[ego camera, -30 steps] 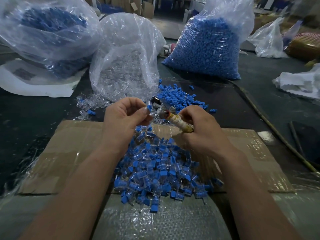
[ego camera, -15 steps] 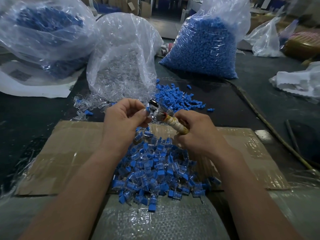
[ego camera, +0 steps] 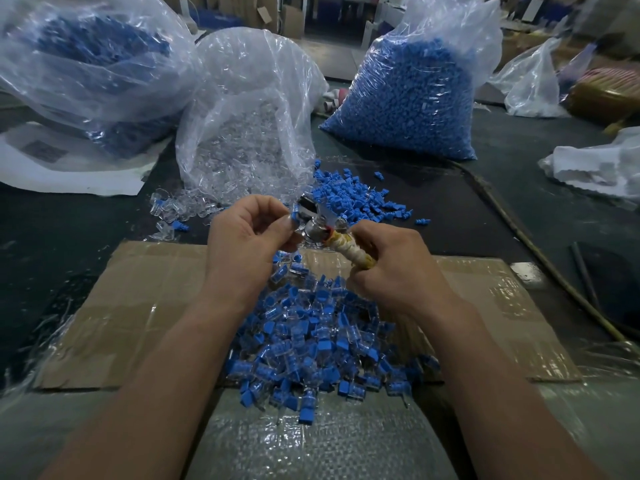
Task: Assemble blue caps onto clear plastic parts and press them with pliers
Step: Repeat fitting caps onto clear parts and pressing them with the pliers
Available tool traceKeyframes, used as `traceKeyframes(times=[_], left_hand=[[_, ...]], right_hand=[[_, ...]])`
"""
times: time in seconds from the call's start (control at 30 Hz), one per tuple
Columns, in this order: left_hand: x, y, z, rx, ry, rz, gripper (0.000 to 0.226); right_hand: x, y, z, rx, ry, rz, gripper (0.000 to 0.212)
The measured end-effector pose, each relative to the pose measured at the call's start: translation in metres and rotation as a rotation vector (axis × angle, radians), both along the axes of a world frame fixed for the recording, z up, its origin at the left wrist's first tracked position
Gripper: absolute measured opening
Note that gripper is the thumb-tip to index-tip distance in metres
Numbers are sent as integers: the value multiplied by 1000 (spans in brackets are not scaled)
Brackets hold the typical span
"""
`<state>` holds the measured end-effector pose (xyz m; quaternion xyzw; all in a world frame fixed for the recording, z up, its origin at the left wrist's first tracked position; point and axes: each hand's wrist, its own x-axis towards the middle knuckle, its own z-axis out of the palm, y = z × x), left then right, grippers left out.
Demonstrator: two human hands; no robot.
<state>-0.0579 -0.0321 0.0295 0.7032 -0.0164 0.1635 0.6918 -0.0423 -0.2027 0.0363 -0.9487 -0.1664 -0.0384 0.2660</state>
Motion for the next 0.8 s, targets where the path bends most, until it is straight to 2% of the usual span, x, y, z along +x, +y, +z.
traceKeyframes(times=[0.1,0.23,0.37,0.5,0.57,0.67,0.8], left_hand=[[0,0,0,0,32,3,22],[1,-1,-1,50,66,26,22],[0,-2,-2,119,64,63,24],[2,12,2,0,90,95,21],[0,20,5,-15,143,11,19],[-4,23,10,74,285,-239,6],[-6,24,12,184,353,-472,12]], right_hand=[[2,-2,-1,-14,10,17,30],[8,-12,1,14,89,19,48],[9,-21,5,52,171,45,45],[10,-31,6,8,183,38,43],[11,-36,4,-29,191,4,47],[13,-40,2,-115,206,-18,54],[14,-38,-2,-153,218,-16,64]])
